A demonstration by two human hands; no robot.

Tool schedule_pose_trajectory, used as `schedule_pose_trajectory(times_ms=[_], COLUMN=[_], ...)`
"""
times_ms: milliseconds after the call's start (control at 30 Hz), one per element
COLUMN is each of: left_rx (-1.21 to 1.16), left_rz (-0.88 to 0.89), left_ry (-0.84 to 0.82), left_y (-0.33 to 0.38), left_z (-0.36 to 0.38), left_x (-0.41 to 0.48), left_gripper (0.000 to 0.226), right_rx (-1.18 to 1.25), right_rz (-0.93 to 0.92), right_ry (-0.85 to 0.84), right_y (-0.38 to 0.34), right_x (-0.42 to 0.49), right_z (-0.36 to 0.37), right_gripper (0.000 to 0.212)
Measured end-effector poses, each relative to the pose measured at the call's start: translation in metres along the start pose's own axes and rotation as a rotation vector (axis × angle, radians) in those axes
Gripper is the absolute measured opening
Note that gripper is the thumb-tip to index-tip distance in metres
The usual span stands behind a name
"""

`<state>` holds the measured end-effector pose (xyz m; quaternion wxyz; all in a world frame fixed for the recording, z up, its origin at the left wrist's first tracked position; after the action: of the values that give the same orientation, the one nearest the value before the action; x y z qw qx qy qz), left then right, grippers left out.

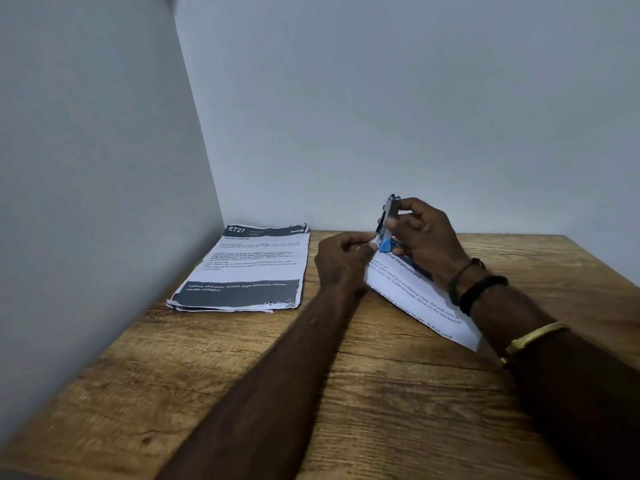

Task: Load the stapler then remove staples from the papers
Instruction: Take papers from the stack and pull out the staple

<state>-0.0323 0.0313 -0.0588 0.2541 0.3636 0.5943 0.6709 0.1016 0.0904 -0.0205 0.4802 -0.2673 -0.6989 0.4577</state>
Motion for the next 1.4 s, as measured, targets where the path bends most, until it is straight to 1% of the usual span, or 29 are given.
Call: schedule_pose_trajectory(times_ms=[100,267,433,700,800,867,967,1100,1200,1300,1400], left_rx=[0.008,0.022,0.021,0.024,0.003,0.008,0.030,0.078,0.102,0.116,0.132], left_rz=[0.013,0.049,0.068,0.072,0.057,0.060,0.083,0.147,0.163,0.150,0.149], left_ry=[0.004,-0.005,-0.009,-0.019,-0.021,-0.015,-0.005,0.022,0.012,0.008,0.005], left_y=[0.0017,0.0048,0.0066,0.0055,0.0054,0.0057,0.0064,0.0095,0.0089,0.0078,0.0077], left_z=[0.0010,0.0012,0.0020,0.0021,0.0023,0.0018,0.0007,0.0003,-0.0010,-0.0013,0.0002], left_x=[-0.0018,-0.0046,-0.0071,-0.0078,-0.0081,-0.0079,-0.0065,-0.0066,-0.0070,-0.0075,-0.0087], left_gripper=[0.018,0.010,0.008,0.014,0.014,0.013,0.007,0.007,0.009,0.014,0.014], right_rx=[-0.051,-0.091,-0.125,-0.139,-0.093,-0.044,0.035,0.093,0.099,0.047,-0.045], right_rz=[-0.026,-0.044,-0.058,-0.052,-0.036,-0.017,0.000,0.002,0.006,-0.003,-0.034], right_ry=[0.017,0.050,0.082,0.092,0.086,0.084,0.098,0.134,0.119,0.107,0.126], right_y=[0.0000,-0.0001,-0.0016,-0.0005,0.0013,0.0022,0.0033,0.0003,-0.0021,-0.0026,-0.0030], right_x=[0.0016,0.0028,0.0010,-0.0002,0.0002,-0.0005,-0.0014,-0.0034,-0.0050,-0.0062,-0.0058], right_z=[0.0008,-0.0006,0.0002,-0.0014,-0.0018,-0.0017,-0.0011,-0.0003,-0.0003,-0.0009,-0.0019], right_gripper=[0.024,0.020,0.017,0.017,0.017,0.020,0.024,0.024,0.023,0.024,0.019])
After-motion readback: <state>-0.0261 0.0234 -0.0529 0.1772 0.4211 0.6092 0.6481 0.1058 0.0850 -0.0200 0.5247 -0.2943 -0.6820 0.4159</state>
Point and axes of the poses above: each hand's wrist, its own x-axis towards the middle knuckle, its own z-axis out of the palm, y = z × x, the point moved 1 cm from there along x, towards the middle knuckle, and after that the axes turned 2 degrees about x, right-handed, at the moved point
